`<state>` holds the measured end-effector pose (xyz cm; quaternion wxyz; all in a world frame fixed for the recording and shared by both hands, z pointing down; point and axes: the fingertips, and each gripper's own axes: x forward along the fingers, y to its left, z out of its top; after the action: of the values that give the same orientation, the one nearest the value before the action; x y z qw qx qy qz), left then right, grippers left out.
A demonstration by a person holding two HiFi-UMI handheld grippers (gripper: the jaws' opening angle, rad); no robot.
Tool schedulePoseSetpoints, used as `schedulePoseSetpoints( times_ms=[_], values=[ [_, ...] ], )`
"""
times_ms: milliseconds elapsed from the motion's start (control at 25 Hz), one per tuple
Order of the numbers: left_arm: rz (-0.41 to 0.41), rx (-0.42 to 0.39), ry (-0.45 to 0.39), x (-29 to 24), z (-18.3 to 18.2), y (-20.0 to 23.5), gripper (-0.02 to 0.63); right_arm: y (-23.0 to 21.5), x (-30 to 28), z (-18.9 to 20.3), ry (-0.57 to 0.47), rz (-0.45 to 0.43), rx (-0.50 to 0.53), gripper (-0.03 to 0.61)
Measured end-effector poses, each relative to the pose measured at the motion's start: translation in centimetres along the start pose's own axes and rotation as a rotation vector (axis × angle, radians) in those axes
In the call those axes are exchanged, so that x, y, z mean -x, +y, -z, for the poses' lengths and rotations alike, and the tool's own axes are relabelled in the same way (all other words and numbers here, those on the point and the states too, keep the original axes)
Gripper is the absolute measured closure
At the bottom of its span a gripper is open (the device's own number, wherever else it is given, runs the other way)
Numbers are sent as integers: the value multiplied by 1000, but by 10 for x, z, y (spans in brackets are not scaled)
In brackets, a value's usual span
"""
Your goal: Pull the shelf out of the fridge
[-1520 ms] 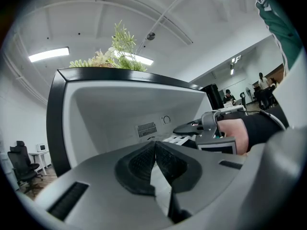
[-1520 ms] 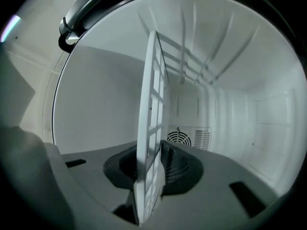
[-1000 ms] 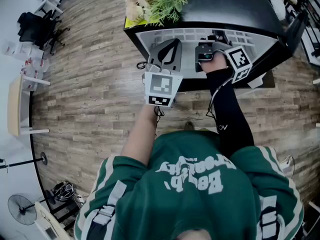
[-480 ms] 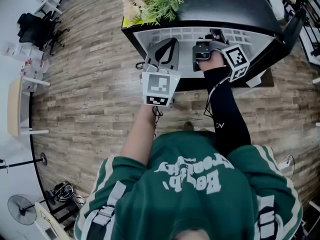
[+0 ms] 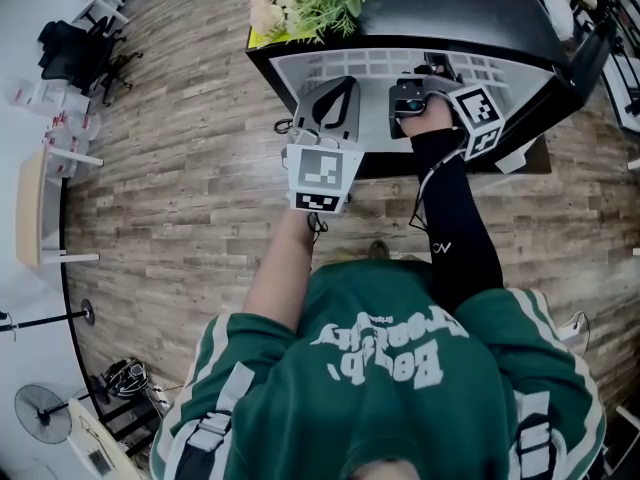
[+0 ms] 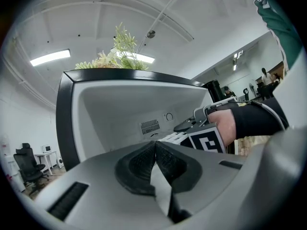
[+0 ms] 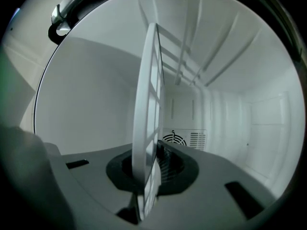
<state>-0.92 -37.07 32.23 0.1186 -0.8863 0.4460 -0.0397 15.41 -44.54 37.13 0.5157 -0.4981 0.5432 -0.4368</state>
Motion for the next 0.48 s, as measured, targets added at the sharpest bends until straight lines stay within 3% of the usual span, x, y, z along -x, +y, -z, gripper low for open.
schedulePoseSetpoints(
  times_ms=[480],
  values=[
    [-4,3,-3,0,1,2,597,-1,-1,3,19,-20,-4,537]
  ],
)
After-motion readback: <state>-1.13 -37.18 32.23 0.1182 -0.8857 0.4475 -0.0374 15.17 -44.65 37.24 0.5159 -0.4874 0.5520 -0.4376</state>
